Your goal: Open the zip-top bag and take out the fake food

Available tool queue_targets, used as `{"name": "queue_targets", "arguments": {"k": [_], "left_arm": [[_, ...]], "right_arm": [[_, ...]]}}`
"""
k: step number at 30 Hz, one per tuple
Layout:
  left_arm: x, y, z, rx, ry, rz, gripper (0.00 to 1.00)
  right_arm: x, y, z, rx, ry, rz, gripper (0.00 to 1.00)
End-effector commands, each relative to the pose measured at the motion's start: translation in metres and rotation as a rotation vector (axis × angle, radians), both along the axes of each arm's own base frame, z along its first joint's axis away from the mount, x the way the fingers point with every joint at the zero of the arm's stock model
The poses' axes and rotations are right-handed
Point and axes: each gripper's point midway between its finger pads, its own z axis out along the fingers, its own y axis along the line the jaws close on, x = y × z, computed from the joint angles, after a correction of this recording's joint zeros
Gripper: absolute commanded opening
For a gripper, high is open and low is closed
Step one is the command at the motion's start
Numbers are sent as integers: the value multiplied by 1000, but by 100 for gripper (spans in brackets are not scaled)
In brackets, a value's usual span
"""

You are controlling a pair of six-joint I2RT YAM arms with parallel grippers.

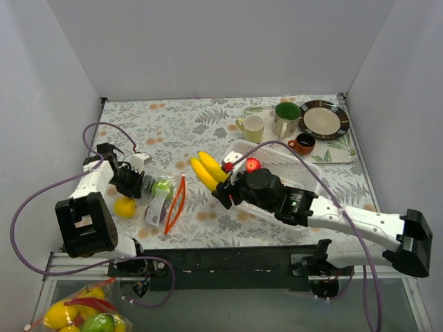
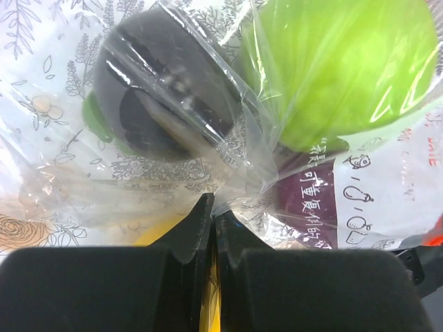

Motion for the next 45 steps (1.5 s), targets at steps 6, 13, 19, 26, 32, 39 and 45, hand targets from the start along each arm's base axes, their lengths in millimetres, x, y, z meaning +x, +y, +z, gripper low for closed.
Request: {"name": "queue_targets", "arguments": {"k": [6,13,19,26,32,39,45], "left_arm": [[1,-22,26,-117,-53,1,0],[12,-49,96,-288,-100,-15,0],[12,-54,117,-317,-113,-26,0],[-8,-42,73,-226,-55,-21,0],[-9,-30,56,-151,-58,-13,0],[-4,5,9,46,-48,25,0],[-3,22,-23,131,-31,43,0]], "right_arm": [[66,-123,-4,-110,-72,-610,1],[57,-175,-70,-326,53,-826,38],[61,-176,-70,-366,48,-860,98],[70,-118,-9,-233,-42,-716,98],[27,-25,4,-188,-157,-376,99],[4,38,-45,-281,-181,-198,98],[1,70,-75,-292,-171,-122,99]]}}
